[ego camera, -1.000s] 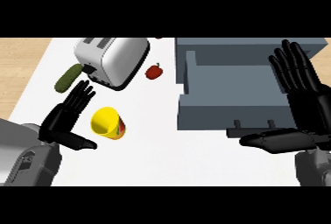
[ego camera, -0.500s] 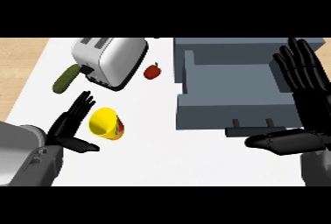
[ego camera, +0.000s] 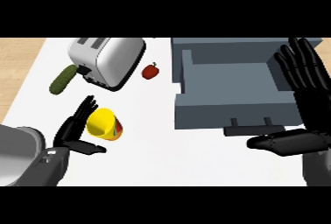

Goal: Pick up the cup, place it into the drawer and close the drawer

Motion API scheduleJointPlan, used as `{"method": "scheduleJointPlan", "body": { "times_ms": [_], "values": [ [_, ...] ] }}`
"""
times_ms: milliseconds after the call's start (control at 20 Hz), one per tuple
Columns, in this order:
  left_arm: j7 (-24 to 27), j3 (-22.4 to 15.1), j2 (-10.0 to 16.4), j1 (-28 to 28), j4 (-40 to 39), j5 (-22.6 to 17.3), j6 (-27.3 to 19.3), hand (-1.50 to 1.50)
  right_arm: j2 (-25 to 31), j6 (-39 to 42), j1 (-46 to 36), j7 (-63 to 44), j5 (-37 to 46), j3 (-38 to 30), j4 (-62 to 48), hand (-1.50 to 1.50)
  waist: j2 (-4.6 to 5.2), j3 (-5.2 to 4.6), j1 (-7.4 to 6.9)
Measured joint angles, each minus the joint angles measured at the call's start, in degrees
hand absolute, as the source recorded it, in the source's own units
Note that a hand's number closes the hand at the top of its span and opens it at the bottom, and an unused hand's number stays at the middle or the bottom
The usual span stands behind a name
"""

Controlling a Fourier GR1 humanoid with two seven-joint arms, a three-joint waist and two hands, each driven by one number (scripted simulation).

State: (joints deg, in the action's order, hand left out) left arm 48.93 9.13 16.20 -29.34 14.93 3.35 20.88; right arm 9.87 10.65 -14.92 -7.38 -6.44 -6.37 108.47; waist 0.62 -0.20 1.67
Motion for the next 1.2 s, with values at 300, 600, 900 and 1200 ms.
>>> {"method": "scheduleJointPlan", "body": {
  "times_ms": [300,600,900,1200],
  "values": [
    [2.85,0.06,-0.51,-0.98,-3.04,0.84,-0.87,-1.5,-0.14,-0.06,-1.34,0.14,0.06,0.13,-0.97,-1.5,0.21,-0.06,0.23],
    [4.21,-0.19,-1.76,-2.48,-4.49,1.66,-1.68,-1.5,-0.21,0.2,-1.13,0.36,-0.05,0.26,-1.14,-1.5,0.32,-0.09,0.58],
    [4.74,0.0,-2.69,-3.88,-5.28,1.67,-0.96,-1.5,0.55,0.41,-2.49,0.05,-0.32,-0.47,-2.15,-1.5,0.44,-0.12,0.76],
    [4.52,-0.38,-4.53,-3.93,-4.46,1.43,2.26,1.5,0.85,0.59,-1.9,-0.94,-0.69,-0.59,-1.17,-1.5,0.37,-0.12,0.83]
  ]
}}
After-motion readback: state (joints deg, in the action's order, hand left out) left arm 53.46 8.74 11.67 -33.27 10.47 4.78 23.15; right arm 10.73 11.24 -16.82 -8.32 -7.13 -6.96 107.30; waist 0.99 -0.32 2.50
